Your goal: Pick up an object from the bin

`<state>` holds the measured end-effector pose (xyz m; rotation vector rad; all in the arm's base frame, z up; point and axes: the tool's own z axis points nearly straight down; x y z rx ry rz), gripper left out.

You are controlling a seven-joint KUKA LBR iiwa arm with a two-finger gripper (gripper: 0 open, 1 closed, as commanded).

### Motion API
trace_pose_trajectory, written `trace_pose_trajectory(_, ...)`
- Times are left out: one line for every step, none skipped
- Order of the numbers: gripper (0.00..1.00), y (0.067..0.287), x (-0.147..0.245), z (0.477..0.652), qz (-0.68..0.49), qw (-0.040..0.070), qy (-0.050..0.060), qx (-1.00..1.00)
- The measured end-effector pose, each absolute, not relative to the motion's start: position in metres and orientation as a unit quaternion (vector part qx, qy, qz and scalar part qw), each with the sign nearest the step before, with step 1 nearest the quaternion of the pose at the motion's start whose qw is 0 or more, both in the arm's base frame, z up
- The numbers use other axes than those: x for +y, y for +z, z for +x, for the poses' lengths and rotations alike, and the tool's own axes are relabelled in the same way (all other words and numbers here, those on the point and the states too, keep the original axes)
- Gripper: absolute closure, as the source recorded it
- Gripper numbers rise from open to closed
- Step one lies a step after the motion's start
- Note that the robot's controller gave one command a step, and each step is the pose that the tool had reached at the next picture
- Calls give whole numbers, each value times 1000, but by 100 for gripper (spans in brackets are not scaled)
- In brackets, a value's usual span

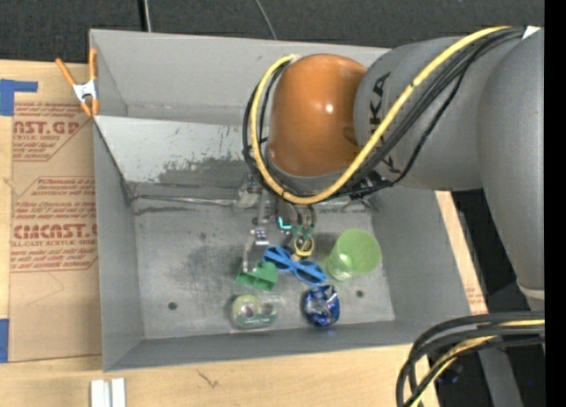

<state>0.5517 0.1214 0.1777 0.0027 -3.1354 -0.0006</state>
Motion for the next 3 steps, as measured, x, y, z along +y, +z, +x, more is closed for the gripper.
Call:
trace_pose_trajectory(0,75,69,551,192,-5,-2,-981)
trace_pose_trajectory(0,101,81,533,162,-1,-1,-987)
trace_pose_trajectory(0,106,78,528,147,0,-1,-989)
